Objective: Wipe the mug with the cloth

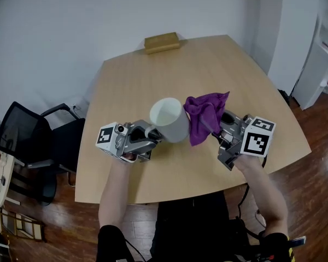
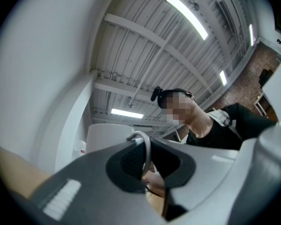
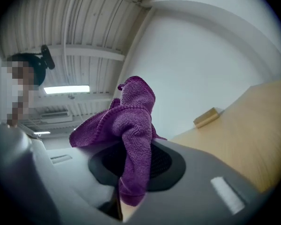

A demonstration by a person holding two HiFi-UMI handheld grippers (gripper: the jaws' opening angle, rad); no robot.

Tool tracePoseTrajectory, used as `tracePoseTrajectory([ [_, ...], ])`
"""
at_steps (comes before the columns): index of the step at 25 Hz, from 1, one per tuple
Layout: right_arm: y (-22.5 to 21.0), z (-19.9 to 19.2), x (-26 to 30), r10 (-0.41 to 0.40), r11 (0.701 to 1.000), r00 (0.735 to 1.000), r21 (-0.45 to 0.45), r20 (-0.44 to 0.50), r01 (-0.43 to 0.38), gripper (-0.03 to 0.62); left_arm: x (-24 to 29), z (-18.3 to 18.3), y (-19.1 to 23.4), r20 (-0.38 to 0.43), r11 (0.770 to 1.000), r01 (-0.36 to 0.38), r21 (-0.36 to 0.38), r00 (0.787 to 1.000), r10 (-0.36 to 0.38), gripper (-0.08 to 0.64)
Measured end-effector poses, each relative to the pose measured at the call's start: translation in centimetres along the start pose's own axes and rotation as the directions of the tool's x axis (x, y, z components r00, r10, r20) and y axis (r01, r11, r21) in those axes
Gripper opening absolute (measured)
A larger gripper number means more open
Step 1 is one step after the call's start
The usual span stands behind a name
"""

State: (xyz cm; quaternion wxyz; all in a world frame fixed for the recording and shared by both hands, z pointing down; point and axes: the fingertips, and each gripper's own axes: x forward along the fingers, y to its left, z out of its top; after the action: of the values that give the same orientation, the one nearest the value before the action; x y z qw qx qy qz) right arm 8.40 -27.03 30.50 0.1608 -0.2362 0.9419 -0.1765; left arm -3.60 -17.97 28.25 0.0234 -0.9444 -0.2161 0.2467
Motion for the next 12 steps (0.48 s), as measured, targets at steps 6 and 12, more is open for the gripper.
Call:
tracePoseTrajectory([
  [6, 5.1, 6.0, 0.6, 0.183, 0.982, 0.972, 0.029, 0.144, -0.189, 0.077, 0.2, -0.5, -1.2, -0.036, 0.999, 0.03, 0.028, 0.999, -0.029, 0.048],
  [12, 2.4, 0.6, 1.5, 0.135, 0.977, 0.99, 0.157, 0.045, -0.14, 0.077, 0.7, 0.2, -1.4, -0.007, 0.996, 0.051, 0.067, 0.999, -0.05, 0.048],
])
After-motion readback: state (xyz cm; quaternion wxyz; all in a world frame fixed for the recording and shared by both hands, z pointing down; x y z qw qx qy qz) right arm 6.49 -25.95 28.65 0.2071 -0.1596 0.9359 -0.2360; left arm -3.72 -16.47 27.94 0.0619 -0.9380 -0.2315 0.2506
